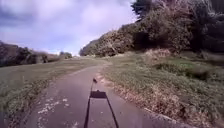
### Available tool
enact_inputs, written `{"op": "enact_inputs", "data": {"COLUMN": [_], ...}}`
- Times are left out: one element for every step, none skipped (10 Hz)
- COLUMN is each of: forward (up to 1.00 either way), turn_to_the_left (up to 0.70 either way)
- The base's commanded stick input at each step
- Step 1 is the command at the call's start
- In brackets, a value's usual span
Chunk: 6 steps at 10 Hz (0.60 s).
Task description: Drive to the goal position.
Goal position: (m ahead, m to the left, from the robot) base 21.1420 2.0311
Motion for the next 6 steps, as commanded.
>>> {"op": "enact_inputs", "data": {"forward": [0.00, 0.00, 0.00, 0.00, 0.00, 0.00], "turn_to_the_left": [0.70, 0.70, 0.70, 0.70, 0.70, 0.70]}}
